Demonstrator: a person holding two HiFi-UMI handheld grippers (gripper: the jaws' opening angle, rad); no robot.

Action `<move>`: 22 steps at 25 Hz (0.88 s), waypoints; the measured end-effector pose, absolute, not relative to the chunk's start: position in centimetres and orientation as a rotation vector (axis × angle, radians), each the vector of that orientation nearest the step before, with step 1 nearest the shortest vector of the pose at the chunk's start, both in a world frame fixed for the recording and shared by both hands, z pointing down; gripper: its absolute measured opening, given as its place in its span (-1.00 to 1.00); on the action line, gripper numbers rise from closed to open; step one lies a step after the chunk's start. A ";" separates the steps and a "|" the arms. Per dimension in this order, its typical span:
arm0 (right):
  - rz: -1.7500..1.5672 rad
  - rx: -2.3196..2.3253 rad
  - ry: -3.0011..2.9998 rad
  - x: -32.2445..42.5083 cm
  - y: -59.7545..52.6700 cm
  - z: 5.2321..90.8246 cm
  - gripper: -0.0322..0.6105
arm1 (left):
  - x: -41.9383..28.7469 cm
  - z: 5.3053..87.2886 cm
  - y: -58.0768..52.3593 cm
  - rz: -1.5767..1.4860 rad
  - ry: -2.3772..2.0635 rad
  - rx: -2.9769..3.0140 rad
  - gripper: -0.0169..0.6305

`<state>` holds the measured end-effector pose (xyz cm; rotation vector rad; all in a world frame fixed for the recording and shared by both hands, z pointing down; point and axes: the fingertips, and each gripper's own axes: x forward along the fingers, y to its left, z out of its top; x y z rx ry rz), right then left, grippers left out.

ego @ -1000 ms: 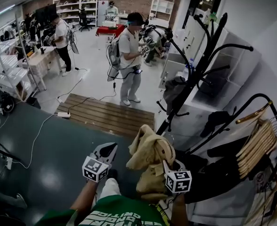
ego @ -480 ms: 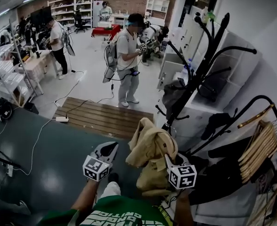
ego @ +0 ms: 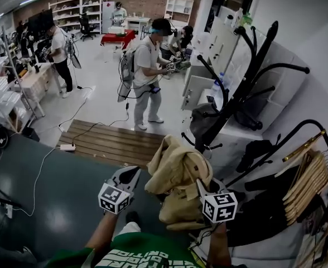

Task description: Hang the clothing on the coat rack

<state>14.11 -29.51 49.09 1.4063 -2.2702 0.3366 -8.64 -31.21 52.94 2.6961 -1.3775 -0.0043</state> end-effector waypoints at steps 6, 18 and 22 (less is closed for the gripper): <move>0.333 1.432 -2.268 13.7 -31.8 47.8 -0.63 | -8.9 52.4 -34.0 -0.013 -1.350 2.709 -0.94; 0.364 1.515 -2.239 14.1 -35.9 45.8 -0.63 | -9.2 51.2 -38.3 0.005 -1.274 2.747 -0.94; 0.389 1.551 -2.218 14.4 -37.6 45.5 -0.63 | -9.3 51.3 -39.9 0.020 -1.241 2.758 -0.94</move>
